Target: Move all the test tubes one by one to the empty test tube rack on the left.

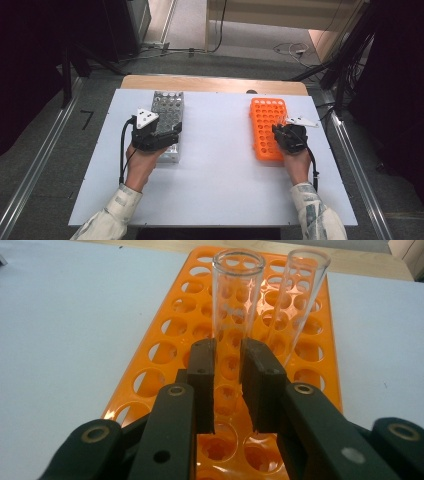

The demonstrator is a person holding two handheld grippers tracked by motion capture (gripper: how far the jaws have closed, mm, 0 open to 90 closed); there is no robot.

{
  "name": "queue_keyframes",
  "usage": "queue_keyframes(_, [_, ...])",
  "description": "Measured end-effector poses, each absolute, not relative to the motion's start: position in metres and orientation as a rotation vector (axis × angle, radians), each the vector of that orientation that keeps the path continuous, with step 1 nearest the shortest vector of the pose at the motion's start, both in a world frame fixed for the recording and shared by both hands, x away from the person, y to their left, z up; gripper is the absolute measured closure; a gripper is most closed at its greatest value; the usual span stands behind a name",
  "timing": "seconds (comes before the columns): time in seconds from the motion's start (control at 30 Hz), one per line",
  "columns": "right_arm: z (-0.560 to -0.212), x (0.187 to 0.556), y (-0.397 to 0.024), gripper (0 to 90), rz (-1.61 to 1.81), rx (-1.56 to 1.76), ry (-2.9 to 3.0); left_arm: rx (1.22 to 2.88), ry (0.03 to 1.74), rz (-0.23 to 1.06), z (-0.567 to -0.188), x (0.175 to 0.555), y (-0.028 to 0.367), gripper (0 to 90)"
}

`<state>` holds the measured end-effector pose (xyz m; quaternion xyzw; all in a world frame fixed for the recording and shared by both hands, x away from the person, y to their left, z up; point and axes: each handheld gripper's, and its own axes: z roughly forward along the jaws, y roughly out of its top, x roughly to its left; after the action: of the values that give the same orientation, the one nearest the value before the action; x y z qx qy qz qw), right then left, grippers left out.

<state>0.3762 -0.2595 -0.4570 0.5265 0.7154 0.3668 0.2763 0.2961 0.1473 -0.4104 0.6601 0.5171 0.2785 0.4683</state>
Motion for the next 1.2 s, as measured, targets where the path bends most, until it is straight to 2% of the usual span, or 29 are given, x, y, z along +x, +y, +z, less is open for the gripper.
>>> queue_keyframes(0.8, [-0.419, 0.351, -0.256, 73.6, 1.073, 1.336, 1.939, 1.605, 1.236, 0.665, -0.402, 0.29, 0.144, 19.7])
queue_keyframes(1.2, [-0.415, 0.337, -0.225, 73.6, 1.142, 1.259, 2.061, 1.613, 1.201, 0.641, -0.398, 0.285, 0.135, 19.7])
